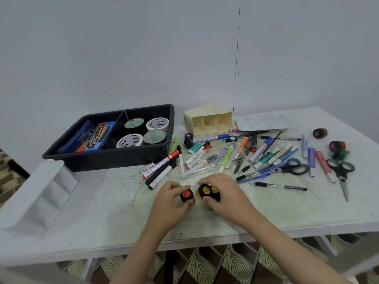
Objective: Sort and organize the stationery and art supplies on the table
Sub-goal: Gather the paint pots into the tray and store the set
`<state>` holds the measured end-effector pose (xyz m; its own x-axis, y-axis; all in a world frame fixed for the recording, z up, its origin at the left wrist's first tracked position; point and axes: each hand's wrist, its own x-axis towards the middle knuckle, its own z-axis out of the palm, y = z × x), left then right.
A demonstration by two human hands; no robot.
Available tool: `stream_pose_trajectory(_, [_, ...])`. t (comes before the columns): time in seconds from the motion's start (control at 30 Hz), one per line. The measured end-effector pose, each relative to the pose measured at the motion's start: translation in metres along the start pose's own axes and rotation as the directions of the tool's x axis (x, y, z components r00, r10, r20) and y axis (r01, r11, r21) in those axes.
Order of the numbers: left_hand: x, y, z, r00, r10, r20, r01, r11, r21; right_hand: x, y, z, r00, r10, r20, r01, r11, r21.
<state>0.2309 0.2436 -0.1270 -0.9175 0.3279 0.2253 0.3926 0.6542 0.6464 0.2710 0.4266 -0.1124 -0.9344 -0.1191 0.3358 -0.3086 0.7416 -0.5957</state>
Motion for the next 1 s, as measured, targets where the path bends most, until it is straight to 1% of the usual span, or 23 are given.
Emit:
stream_pose_trajectory(0.1, [-0.002, -0.005, 0.005, 0.998, 0.018, -0.054, -0.019, 1.000, -0.016, 0.003, 0.000, 0.004, 0.999, -0.028, 0.037, 0.032, 0.992, -0.124])
stream_pose_trajectory(0.2, [-0.001, -0.007, 0.009, 0.994, -0.007, -0.107, 0.001, 0.998, -0.056, 0.004, 0.000, 0.008, 0.998, -0.063, 0.031, 0.067, 0.981, -0.183])
stream_pose_trajectory(0.3, [-0.001, -0.010, 0.010, 0.994, -0.015, -0.106, 0.006, 0.996, -0.092, 0.006, -0.001, 0.011, 0.998, -0.054, 0.022, 0.057, 0.972, -0.227])
stream_pose_trajectory(0.47, [0.000, -0.012, 0.009, 0.993, -0.007, -0.121, -0.009, 0.991, -0.131, 0.007, 0.000, 0.016, 0.999, -0.018, 0.046, 0.028, 0.970, -0.240])
stream_pose_trajectory(0.57, [0.000, -0.013, 0.010, 0.993, -0.011, -0.116, -0.005, 0.991, -0.133, 0.005, 0.005, 0.018, 0.999, 0.017, 0.041, -0.008, 0.977, -0.212])
stream_pose_trajectory(0.67, [0.001, -0.012, 0.009, 0.994, 0.001, -0.109, -0.012, 0.995, -0.102, 0.007, 0.009, 0.016, 0.996, 0.046, 0.082, -0.030, 0.982, -0.186])
stream_pose_trajectory(0.73, [0.004, -0.009, 0.008, 0.993, -0.004, -0.118, -0.004, 0.998, -0.070, 0.011, 0.011, 0.011, 0.993, 0.060, 0.103, -0.047, 0.991, -0.124])
stream_pose_trajectory(0.8, [0.013, -0.003, 0.005, 0.989, 0.011, -0.145, -0.018, 0.999, -0.046, 0.016, 0.015, 0.002, 0.994, 0.076, 0.083, -0.070, 0.995, -0.068])
stream_pose_trajectory(0.87, [0.029, 0.003, 0.003, 0.984, 0.048, -0.170, -0.054, 0.998, -0.031, 0.027, 0.025, -0.009, 0.993, 0.107, 0.056, -0.102, 0.992, -0.080])
stream_pose_trajectory(0.93, [0.053, 0.009, 0.001, 0.977, 0.096, -0.192, -0.094, 0.995, 0.019, 0.044, 0.038, -0.020, 0.989, 0.148, 0.019, -0.145, 0.981, -0.130])
stream_pose_trajectory(0.97, [0.067, 0.013, 0.000, 0.968, 0.132, -0.211, -0.119, 0.990, 0.073, 0.054, 0.045, -0.026, 0.986, 0.166, -0.007, -0.165, 0.974, -0.155])
stream_pose_trajectory(1.0, [0.081, 0.016, 0.000, 0.953, 0.187, -0.236, -0.151, 0.975, 0.162, 0.065, 0.053, -0.032, 0.982, 0.185, -0.036, -0.189, 0.965, -0.180])
